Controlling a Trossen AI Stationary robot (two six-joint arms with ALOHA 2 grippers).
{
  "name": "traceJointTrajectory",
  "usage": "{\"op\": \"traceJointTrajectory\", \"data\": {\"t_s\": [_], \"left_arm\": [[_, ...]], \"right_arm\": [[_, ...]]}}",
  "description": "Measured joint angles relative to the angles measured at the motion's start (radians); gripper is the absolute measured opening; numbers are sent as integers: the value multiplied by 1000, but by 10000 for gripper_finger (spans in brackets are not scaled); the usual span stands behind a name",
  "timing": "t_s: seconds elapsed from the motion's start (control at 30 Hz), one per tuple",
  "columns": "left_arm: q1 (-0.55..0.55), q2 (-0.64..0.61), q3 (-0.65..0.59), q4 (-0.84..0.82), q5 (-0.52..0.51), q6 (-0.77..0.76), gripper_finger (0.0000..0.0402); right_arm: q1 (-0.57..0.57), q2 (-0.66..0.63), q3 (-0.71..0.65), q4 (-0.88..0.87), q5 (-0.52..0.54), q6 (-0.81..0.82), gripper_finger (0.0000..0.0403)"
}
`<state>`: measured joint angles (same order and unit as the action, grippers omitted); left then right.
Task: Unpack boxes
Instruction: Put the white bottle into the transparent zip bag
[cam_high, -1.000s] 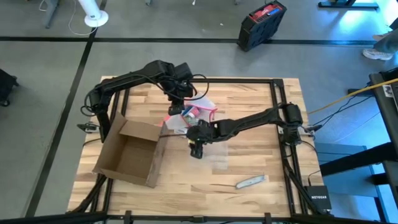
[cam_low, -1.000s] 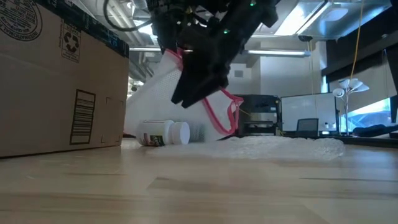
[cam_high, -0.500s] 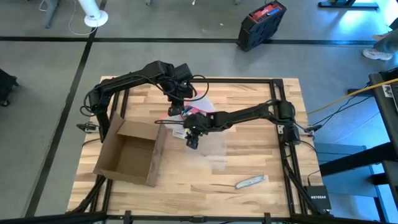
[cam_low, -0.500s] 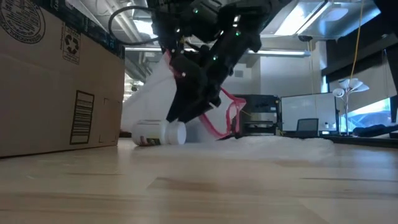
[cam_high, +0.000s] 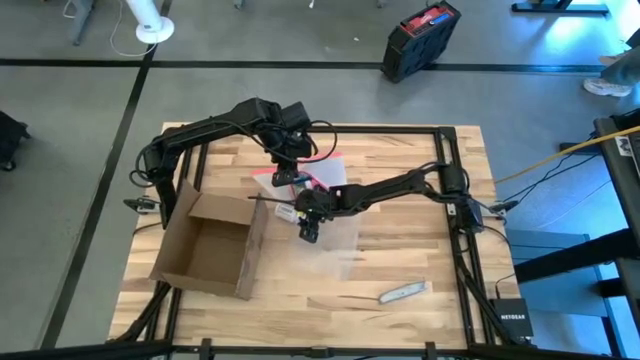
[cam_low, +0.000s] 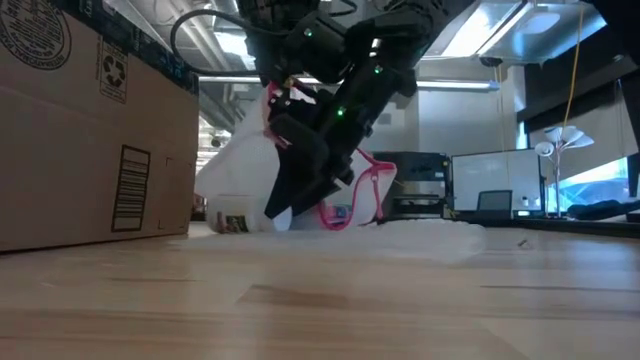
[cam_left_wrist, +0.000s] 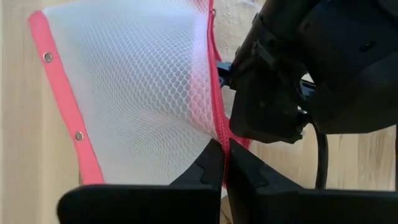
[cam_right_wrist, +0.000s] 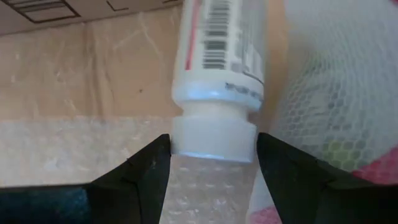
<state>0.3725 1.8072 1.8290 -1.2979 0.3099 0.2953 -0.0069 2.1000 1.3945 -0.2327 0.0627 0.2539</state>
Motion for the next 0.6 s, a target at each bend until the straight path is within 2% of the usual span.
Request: {"op": "traceJointTrajectory", "data": {"t_s": [0.13,0.3,0.4,0.6], "left_arm": [[-1,0,0,1,0,-2,0],[-5,0,0,1,0,-3,0],[-5,0,0,1,0,-4,0],[-6,0,0,-1,1,-8,0]], "right_arm": [[1,1,0,1,49,1,219],[1,1,0,0,57,3,179],[0,0,0,-1,38,3,164],[15,-2,-1,-94,-31,26,167]]}}
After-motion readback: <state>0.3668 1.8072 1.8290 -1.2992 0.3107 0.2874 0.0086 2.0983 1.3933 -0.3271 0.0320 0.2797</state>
